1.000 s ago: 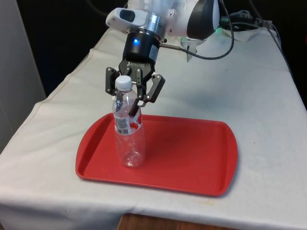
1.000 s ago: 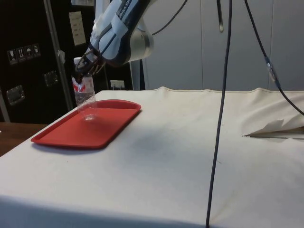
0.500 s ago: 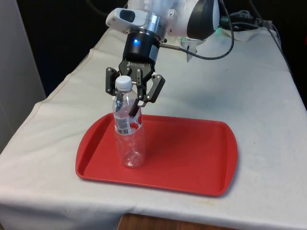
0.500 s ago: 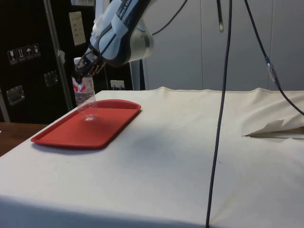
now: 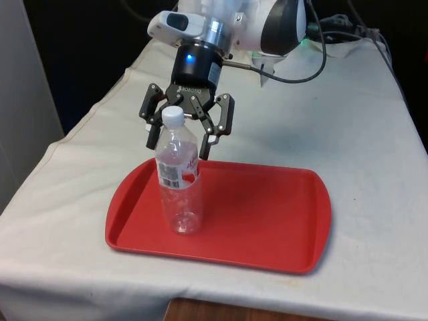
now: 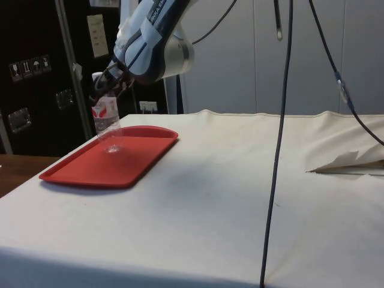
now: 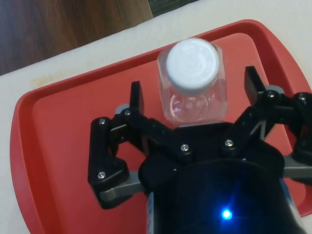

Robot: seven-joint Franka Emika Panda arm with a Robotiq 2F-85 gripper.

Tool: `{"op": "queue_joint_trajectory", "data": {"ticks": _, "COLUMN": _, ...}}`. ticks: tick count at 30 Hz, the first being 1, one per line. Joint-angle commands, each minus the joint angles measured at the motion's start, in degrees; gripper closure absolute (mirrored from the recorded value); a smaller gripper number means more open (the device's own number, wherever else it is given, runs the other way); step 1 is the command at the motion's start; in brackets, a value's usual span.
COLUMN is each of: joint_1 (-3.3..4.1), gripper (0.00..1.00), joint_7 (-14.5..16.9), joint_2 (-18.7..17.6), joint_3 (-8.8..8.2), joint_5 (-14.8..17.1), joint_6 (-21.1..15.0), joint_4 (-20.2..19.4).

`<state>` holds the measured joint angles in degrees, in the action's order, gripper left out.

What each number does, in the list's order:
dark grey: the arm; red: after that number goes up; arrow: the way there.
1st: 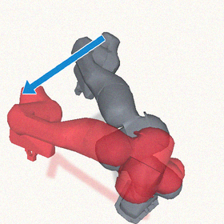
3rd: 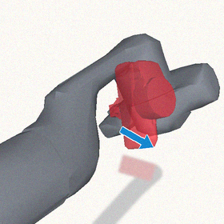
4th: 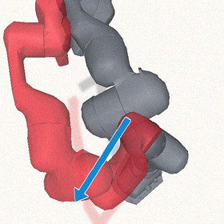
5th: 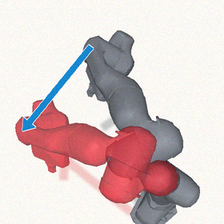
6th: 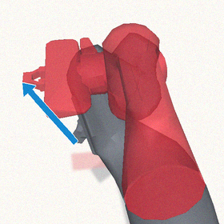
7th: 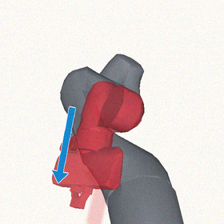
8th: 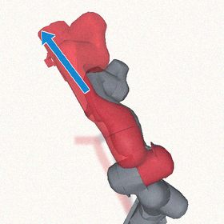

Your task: Place the bottle upright on the tray.

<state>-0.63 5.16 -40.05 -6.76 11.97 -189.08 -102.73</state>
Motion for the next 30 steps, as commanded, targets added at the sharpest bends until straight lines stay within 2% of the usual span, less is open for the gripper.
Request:
{"op": "queue_joint_trajectory", "data": {"ticks": 1, "joint_1": 0.00, "gripper": 0.00, "joint_7": 0.00, "joint_2": 0.00, "joint_3": 0.06, "joint_5": 0.00, "joint_6": 0.00, "joint_4": 0.00}}
{"op": "queue_joint_trajectory", "data": {"ticks": 20, "joint_1": 0.17, "gripper": 0.00, "joint_7": -0.06, "joint_2": 0.69, "joint_3": -0.23, "joint_5": 0.11, "joint_6": 0.11, "joint_4": -0.06}}
{"op": "queue_joint_trajectory", "data": {"ticks": 21, "joint_1": 0.00, "gripper": 0.00, "joint_7": 0.00, "joint_2": 0.34, "joint_3": -0.06, "joint_5": 0.00, "joint_6": 0.00, "joint_4": 0.11}}
{"op": "queue_joint_trajectory", "data": {"ticks": 22, "joint_1": 0.17, "gripper": 0.00, "joint_7": -0.11, "joint_2": 0.80, "joint_3": -0.29, "joint_5": 0.11, "joint_6": 0.11, "joint_4": -0.06}}
{"op": "queue_joint_trajectory", "data": {"ticks": 30, "joint_1": 0.11, "gripper": 0.00, "joint_7": -0.23, "joint_2": 1.83, "joint_3": -0.29, "joint_5": 0.17, "joint_6": 0.23, "joint_4": -0.06}}
